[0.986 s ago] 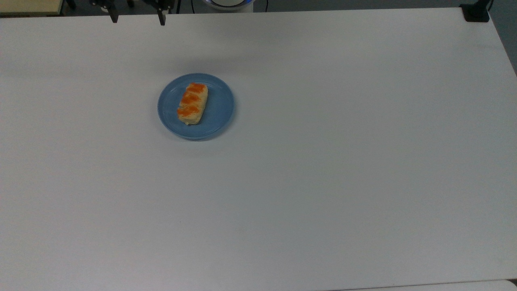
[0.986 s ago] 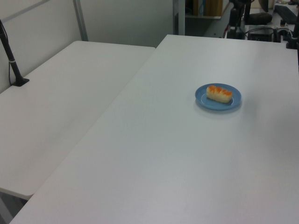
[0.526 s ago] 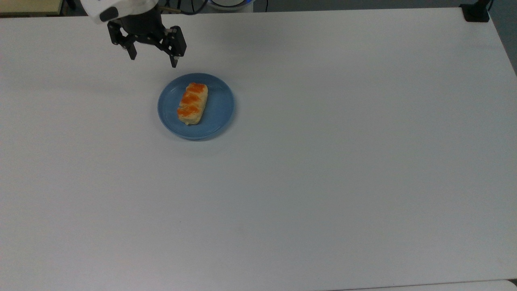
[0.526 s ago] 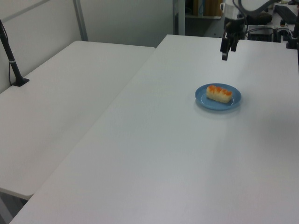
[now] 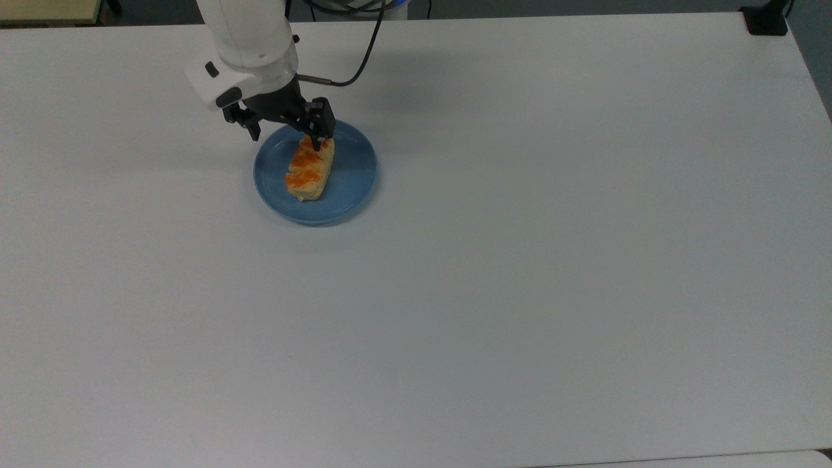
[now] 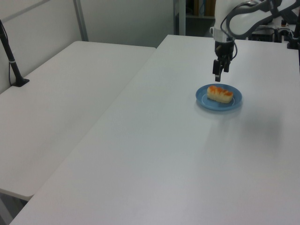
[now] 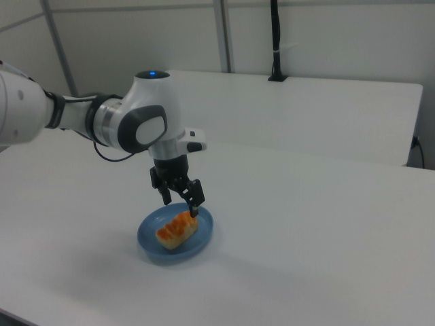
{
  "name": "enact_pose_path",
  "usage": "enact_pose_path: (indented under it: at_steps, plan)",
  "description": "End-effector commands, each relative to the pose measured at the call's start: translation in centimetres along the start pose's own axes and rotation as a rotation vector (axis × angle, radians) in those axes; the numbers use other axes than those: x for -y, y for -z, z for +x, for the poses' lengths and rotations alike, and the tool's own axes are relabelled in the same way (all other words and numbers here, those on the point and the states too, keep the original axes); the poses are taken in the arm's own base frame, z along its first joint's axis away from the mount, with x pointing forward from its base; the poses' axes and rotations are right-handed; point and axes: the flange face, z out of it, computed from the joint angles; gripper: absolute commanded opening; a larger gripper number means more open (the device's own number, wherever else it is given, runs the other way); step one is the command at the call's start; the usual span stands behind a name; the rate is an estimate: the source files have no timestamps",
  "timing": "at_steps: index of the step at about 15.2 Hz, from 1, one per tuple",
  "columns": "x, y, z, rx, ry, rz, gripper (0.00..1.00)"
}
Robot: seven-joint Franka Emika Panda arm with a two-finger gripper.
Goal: Put the bread on the table
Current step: 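Lower the open gripper onto the bread roll on the blue plate, then close the gripper around the bread roll, then lift the bread roll off the plate and carry it beside the plate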
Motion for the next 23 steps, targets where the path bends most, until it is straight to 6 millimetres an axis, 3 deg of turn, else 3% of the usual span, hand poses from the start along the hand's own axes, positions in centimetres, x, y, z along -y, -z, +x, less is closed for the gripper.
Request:
enact_pose_path:
  at_steps: [1,7,8,10,12,15,18,23]
  plan:
    - [1.8,-3.0,1.0,-0.027,-0.032,0.005,1.0]
    - [2.8,-6.3,1.6,-0.018,-0.042,-0.004,0.98]
    - [2.7,-6.4,1.6,-0.015,-0.035,-0.005,0.86]
    - [2.3,-5.9,1.7,-0.017,-0.024,-0.006,0.61]
    - [1.7,-4.5,1.8,-0.036,0.019,-0.003,0.59]
    - [-0.4,-0.8,2.6,-0.02,0.045,0.0,0.59]
    - [-6.2,3.7,3.9,-0.018,0.106,-0.001,0.59]
    - [-16.5,4.4,3.2,-0.044,0.216,-0.019,0.59]
